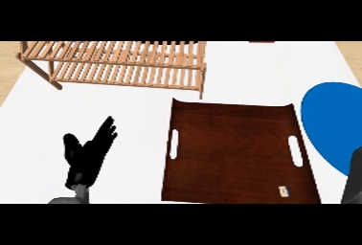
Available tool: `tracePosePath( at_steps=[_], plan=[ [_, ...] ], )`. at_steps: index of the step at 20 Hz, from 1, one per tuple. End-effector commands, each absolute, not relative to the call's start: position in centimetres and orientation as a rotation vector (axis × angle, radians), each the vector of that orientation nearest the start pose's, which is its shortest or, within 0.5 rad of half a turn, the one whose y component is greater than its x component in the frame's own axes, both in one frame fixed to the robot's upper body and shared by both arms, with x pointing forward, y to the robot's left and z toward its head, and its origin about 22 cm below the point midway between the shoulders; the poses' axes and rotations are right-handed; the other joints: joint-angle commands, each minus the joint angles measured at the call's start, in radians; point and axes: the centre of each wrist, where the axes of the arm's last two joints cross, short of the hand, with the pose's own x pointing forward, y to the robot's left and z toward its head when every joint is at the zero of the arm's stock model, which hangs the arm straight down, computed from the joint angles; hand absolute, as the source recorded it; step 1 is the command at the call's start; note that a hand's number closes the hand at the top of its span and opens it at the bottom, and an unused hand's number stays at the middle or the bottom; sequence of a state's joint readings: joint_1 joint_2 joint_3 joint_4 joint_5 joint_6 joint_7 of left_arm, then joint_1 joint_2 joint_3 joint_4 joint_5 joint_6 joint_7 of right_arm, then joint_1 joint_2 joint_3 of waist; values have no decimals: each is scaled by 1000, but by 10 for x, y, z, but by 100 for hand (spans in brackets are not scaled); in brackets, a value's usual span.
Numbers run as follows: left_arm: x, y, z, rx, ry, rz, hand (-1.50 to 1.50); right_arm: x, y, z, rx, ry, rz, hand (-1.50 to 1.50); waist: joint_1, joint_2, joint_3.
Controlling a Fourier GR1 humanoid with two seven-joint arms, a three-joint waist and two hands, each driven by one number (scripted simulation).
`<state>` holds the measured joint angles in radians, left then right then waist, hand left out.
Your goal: Pick the lemon from the tray and place it in the plate
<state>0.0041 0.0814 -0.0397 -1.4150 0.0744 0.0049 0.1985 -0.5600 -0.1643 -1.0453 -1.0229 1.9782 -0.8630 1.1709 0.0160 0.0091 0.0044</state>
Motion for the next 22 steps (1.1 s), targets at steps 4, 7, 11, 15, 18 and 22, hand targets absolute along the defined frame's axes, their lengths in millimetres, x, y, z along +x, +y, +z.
tracePosePath(
  at_steps=[4, 7, 11, 15, 18, 22],
  plan=[
    [227, 231, -46, -12, -1174, -28, 0, 298, -433, -23, -1743, -280, -913, -150, -2, -3, 0],
    [239, 255, -35, -10, -1172, -14, 0, 302, -434, -24, -1779, -414, -926, -150, -3, -4, 0],
    [243, 229, -39, -6, -1189, -10, 0, 300, -422, -26, -1891, -597, -1032, -150, -13, -5, 0],
    [228, 236, -42, 6, -1184, -9, 0, 307, -425, -4, -1901, -701, -1171, -150, -8, -10, -1],
    [233, 240, -38, 23, -1176, 13, 0, 291, -408, -12, -1869, -718, -1233, -150, -30, -17, -4],
    [238, 234, -29, 15, -1178, 20, 0, 282, -376, -10, -1766, -834, -1251, -150, -31, -17, -4]
  ],
)
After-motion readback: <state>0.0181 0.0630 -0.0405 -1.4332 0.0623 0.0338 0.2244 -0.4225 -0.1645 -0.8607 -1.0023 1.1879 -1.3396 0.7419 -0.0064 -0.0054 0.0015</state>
